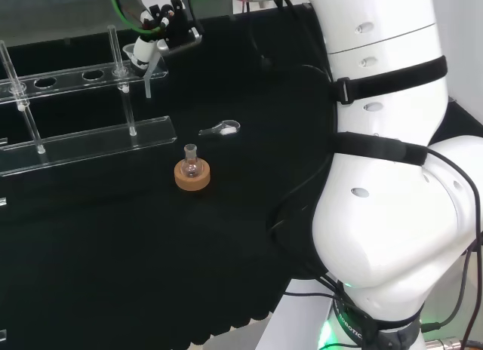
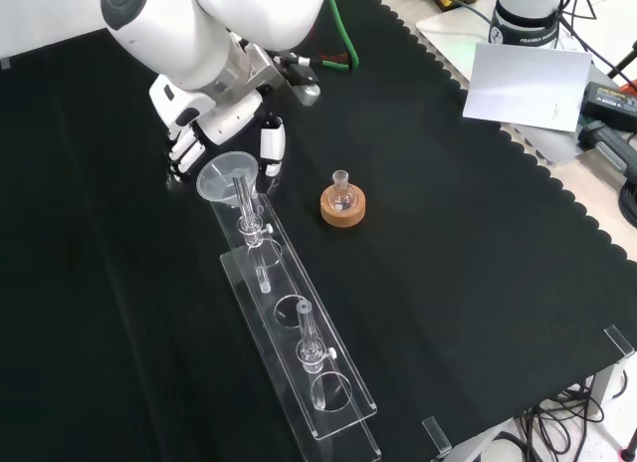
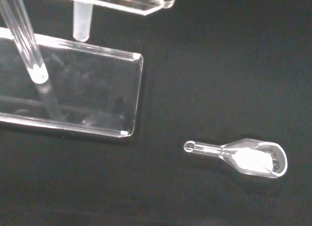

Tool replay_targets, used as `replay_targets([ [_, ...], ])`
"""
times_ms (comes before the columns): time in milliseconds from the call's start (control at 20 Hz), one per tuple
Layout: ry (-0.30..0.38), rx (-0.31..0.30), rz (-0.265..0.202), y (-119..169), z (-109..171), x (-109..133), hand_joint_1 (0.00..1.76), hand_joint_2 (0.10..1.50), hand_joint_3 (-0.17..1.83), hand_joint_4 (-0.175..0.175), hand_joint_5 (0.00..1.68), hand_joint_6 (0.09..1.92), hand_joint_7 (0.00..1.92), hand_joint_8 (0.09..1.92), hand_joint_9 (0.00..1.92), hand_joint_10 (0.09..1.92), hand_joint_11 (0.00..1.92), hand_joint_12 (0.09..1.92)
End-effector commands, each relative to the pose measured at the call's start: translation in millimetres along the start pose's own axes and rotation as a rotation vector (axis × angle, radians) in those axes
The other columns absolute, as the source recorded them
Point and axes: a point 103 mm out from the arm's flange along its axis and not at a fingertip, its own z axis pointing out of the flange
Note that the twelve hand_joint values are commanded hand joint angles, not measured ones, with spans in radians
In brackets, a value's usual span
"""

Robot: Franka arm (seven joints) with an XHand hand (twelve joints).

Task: Pick up the funnel from the transparent funnel stand.

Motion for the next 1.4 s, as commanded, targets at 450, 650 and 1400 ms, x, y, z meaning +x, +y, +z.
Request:
replay_targets([
  [450, 0.034, -0.234, 0.066, -9, -5, -3, 0.58, 0.83, 0.31, -0.066, 0.75, 0.73, 0.65, 0.76, 0.79, 0.58, 0.47, 1.4],
  [650, 0.006, -0.434, 0.083, -29, -21, -3, 0.65, 0.85, 0.34, -0.043, 0.89, 1.0, 0.79, 0.81, 0.95, 0.58, 0.6, 1.3],
  [1400, -0.061, -0.525, 0.119, -109, -59, -13, 0.71, 0.82, 0.41, -0.075, 0.9, 1.02, 0.82, 0.85, 1.24, 0.71, 0.79, 1.17],
])
